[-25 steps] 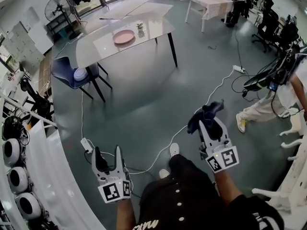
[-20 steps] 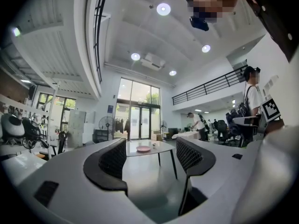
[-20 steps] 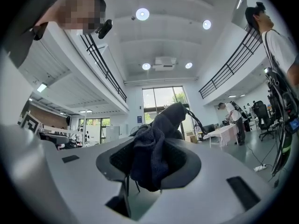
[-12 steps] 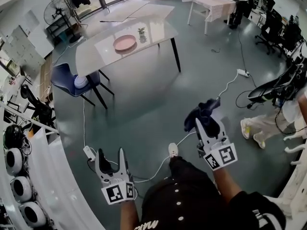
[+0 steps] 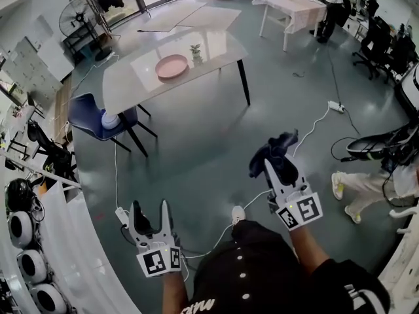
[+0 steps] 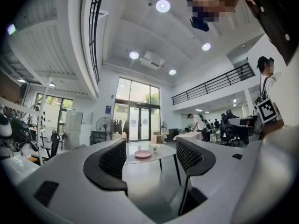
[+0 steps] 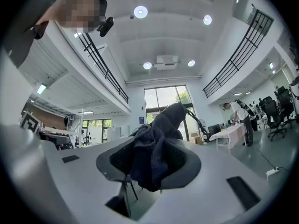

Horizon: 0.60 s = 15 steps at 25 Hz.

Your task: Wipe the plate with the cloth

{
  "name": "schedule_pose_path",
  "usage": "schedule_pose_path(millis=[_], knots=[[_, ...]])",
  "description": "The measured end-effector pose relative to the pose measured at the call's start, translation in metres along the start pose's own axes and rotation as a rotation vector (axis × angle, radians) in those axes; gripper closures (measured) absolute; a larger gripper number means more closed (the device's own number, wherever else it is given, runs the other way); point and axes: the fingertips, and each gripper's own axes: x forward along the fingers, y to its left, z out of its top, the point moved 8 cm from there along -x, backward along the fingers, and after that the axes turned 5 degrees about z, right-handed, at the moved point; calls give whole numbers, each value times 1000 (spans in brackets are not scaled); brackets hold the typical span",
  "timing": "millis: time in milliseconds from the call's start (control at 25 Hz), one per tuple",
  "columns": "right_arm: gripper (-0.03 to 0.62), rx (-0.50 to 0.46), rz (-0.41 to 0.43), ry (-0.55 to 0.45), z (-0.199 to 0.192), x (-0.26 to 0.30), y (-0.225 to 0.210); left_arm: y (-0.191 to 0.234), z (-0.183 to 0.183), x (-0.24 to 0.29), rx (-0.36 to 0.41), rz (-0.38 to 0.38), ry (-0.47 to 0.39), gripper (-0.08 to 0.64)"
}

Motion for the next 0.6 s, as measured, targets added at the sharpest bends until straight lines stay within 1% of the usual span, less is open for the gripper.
schedule_pose_path(millis=[160,320,600], knots=[[454,-7,9,1,9,43,-24,1,11,43,-8,11,2,232],[453,-7,19,6,14,70,-40,-1,15,73,-22,11,11,232],[453,-10,27,27,1,112,-88,-16,5,134,-37,26,13,232]])
